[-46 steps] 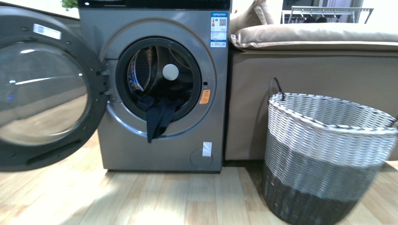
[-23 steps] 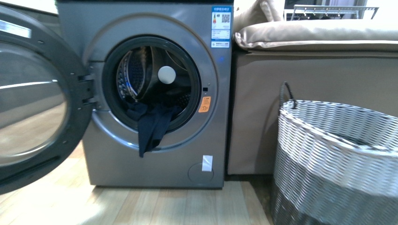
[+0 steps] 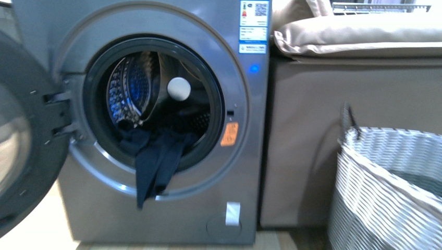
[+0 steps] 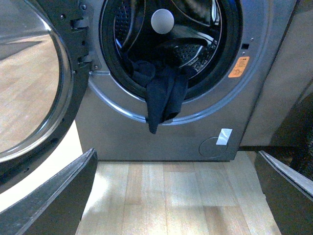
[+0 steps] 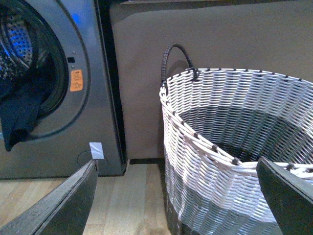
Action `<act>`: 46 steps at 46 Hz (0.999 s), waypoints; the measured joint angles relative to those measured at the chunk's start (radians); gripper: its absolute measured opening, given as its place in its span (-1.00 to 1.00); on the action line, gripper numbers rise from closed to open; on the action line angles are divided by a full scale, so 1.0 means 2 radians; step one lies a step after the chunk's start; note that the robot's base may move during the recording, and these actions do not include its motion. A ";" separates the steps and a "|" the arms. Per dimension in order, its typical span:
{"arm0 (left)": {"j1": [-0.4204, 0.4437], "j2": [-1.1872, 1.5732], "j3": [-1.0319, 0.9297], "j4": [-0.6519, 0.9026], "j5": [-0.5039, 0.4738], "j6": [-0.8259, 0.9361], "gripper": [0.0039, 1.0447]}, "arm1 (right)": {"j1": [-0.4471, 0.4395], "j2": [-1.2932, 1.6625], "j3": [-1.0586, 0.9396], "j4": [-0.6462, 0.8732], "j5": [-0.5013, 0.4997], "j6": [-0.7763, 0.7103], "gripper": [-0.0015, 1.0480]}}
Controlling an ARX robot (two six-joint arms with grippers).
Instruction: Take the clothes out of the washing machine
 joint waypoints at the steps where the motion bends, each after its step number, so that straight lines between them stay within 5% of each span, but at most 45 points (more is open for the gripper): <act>1: 0.000 0.000 0.000 0.000 0.000 0.000 0.88 | 0.000 0.000 0.000 0.000 0.000 0.000 0.85; 46: 0.000 0.000 0.000 0.000 0.000 0.000 0.88 | 0.000 0.000 0.000 0.000 0.001 0.000 0.85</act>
